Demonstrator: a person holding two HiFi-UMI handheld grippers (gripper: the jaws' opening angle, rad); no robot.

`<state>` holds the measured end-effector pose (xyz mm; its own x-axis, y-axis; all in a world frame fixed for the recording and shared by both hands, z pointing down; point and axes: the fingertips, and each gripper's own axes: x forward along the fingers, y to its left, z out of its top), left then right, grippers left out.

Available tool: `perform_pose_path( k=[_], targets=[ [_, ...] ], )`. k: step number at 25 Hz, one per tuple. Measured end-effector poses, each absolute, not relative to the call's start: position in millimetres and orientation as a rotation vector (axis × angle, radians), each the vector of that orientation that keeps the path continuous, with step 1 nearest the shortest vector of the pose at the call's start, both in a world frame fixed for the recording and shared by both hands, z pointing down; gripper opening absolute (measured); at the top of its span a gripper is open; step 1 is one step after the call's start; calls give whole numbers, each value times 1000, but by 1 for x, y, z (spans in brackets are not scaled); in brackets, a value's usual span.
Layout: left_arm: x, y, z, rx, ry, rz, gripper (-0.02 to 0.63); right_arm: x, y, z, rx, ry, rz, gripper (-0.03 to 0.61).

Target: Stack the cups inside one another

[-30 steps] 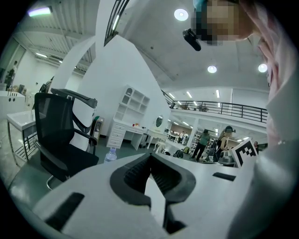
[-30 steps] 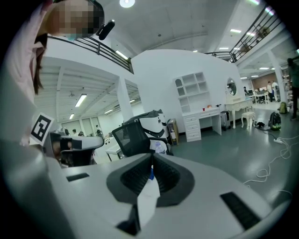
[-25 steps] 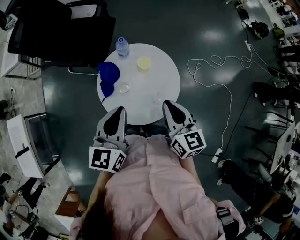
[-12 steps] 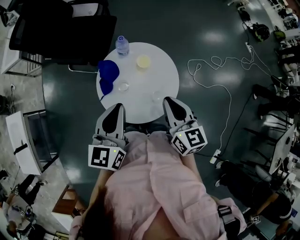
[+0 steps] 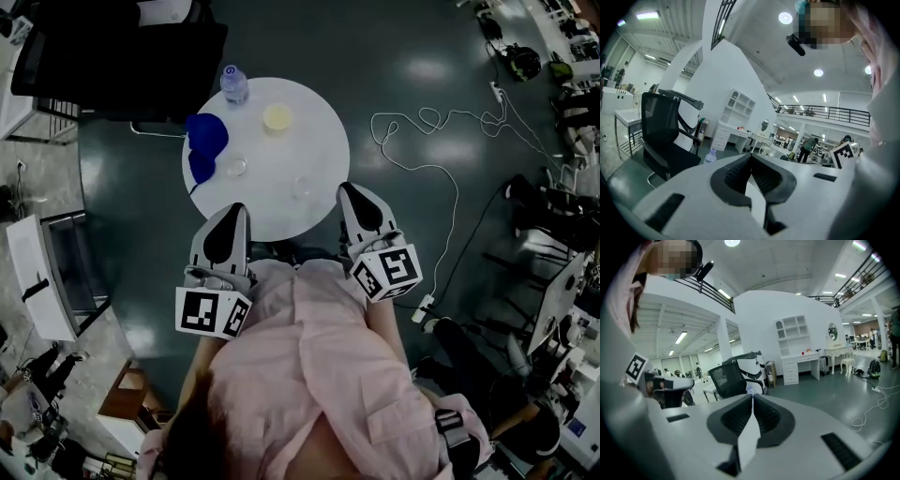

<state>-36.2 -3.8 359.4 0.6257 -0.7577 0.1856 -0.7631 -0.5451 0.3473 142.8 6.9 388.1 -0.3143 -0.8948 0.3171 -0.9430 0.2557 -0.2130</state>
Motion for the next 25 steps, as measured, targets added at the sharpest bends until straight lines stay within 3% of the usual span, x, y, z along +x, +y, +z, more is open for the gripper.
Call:
perform_pose_path(
  k=[8, 16, 18, 25],
  targets=[
    [-32, 5, 365, 2437, -1206, 50, 18, 174, -19, 403, 1723, -2305, 518, 34],
    [-28, 8, 367, 2426, -1217, 66, 17, 162, -33, 484, 1537, -2200, 776, 38],
    [-28, 8, 368, 2421, -1212, 72, 17, 153, -30, 511, 1490, -2177, 896, 111],
    [-16, 10, 374, 2412, -1184, 96, 17, 149, -14, 588, 1376, -1999, 1021, 121]
  ],
)
